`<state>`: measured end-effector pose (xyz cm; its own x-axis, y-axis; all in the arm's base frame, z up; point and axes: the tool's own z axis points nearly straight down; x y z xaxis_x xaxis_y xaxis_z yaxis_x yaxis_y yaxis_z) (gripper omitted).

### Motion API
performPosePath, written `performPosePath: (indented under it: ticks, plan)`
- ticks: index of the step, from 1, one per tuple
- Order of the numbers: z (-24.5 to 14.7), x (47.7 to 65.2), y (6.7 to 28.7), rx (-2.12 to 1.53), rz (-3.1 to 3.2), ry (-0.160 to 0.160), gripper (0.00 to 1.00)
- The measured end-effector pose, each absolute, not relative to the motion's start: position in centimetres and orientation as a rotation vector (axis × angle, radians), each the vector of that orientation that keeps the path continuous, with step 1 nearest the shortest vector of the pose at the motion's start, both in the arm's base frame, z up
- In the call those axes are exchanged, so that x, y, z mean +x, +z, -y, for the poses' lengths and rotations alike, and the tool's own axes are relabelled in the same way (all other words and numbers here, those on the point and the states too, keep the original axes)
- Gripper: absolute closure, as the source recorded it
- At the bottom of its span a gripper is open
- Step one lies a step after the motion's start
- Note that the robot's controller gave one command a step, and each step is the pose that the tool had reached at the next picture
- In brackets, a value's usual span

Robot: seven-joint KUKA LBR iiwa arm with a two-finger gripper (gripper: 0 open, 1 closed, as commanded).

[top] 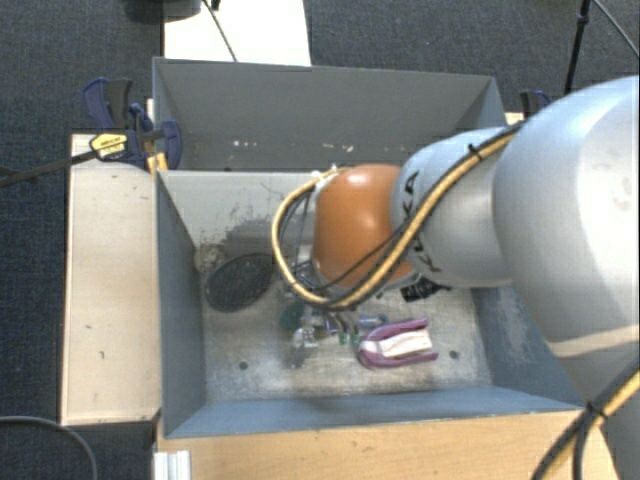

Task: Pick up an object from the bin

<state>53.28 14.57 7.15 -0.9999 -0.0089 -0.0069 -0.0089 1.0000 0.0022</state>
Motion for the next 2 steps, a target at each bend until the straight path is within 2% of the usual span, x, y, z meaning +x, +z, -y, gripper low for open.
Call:
performPosePath:
  ticks: [1,2]
  plan:
    - [-14.7,53.5,7.4,-0.001,-3.128,0.008,1.0]
    - [-13.2,53.7,29.3,-0.389,-3.106,0.002,1.0]
